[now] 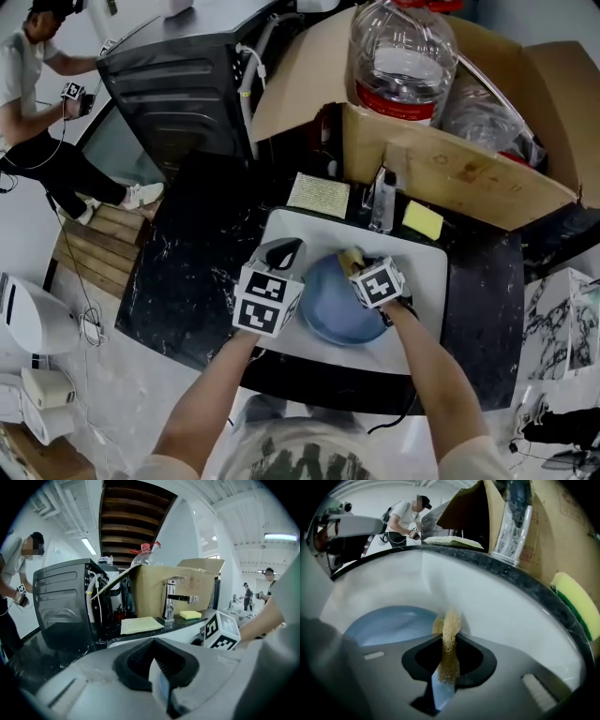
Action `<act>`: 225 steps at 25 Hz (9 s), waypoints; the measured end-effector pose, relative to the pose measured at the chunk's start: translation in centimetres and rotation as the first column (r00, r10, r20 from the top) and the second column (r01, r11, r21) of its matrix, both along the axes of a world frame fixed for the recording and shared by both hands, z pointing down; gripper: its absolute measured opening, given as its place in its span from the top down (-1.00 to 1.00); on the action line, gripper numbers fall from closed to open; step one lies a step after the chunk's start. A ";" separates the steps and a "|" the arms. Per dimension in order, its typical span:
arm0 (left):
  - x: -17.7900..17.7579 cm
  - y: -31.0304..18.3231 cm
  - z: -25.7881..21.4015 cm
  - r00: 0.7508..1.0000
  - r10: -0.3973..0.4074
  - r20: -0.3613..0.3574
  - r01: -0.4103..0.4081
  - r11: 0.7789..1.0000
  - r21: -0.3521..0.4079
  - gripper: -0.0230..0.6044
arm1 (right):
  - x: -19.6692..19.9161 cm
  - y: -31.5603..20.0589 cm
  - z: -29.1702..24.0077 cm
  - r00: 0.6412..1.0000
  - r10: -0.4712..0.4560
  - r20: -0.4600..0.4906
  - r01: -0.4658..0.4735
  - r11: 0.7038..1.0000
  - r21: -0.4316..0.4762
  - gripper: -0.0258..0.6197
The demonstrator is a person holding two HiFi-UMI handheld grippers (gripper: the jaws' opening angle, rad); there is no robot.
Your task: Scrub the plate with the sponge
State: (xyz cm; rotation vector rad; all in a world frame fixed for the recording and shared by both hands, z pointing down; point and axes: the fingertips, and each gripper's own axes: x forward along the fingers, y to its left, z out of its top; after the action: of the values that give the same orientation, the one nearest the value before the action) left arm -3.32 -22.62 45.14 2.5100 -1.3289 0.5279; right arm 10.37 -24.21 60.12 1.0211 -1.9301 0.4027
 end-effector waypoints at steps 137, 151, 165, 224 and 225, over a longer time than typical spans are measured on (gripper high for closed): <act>-0.7 0.9 -1.3 0.999 0.025 -0.036 -0.025 1.000 0.000 0.93 | 5.3 10.3 0.1 0.994 -0.081 -0.072 0.047 0.923 -0.383 0.70; -1.2 0.8 -1.5 0.999 0.015 -0.036 -0.015 1.000 0.004 0.93 | -0.5 13.3 -0.6 0.953 -0.293 0.079 0.295 0.830 -0.473 0.70; -2.9 0.4 -1.5 0.999 -0.027 -0.026 0.028 1.000 0.011 0.93 | -4.9 10.9 0.6 0.953 -0.236 0.192 0.299 0.840 -0.452 0.70; 2.5 1.8 -7.3 0.992 0.072 -0.106 -0.068 0.997 0.045 0.93 | 7.9 6.7 -23.6 0.867 0.258 0.427 -0.422 0.835 0.353 0.70; 2.4 1.7 -7.4 0.992 0.069 -0.104 -0.065 0.997 0.047 0.93 | 8.0 6.8 -24.2 0.862 0.256 0.437 -0.433 0.819 0.376 0.70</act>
State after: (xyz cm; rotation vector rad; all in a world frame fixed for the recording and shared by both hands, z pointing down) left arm -0.96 -20.90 37.75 2.5865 -1.2343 0.3776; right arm 18.39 -17.45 35.95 1.7430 -2.2332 0.3622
